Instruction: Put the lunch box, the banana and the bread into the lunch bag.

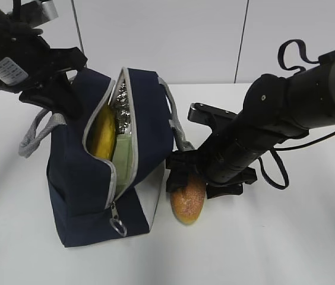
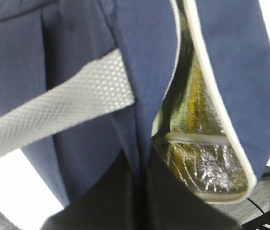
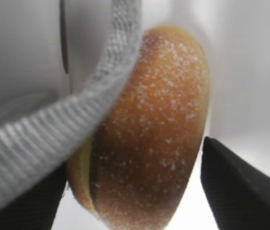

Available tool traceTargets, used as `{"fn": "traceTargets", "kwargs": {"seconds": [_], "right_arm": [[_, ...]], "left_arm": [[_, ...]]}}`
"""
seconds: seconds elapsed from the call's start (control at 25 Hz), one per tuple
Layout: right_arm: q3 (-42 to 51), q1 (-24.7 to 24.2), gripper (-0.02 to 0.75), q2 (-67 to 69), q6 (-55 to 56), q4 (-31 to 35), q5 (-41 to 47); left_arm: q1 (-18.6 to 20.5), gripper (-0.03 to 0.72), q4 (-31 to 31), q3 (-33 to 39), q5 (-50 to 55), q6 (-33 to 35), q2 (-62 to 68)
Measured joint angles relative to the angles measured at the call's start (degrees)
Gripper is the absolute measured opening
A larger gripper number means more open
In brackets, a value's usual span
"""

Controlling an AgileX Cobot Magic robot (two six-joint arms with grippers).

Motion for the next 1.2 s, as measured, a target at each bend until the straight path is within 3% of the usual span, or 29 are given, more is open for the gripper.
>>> {"fn": "traceTargets", "kwargs": {"seconds": [0.36,0.6,0.88,1.08,1.2], "right_arm": [[-0.5,0.0,0.454,0.5,0.0,-0.3,0.0],[-0.8,-1.3,0.444,0.0,0.7,-6.4,3.1],[-0.8,-7.3,0.441,-4.3,4.9,-17.4,9.1],[-2.6,-9.5,0.438,-9.2,5.3,-19.1,13.0],[-6.4,-9.5,0.438,-11.7,2.1,-14.8,16.7]], "left_arm": [[0.0,-0.002,0.0,0.0,0.0,0.0,0.0],[0.0,-0.002,0.0,0.0,0.0,0.0,0.0],[0.0,-0.002,0.0,0.0,0.0,0.0,0.0],[0.0,-0.002,0.0,0.0,0.0,0.0,0.0],[0.0,-0.002,0.0,0.0,0.0,0.0,0.0]]}}
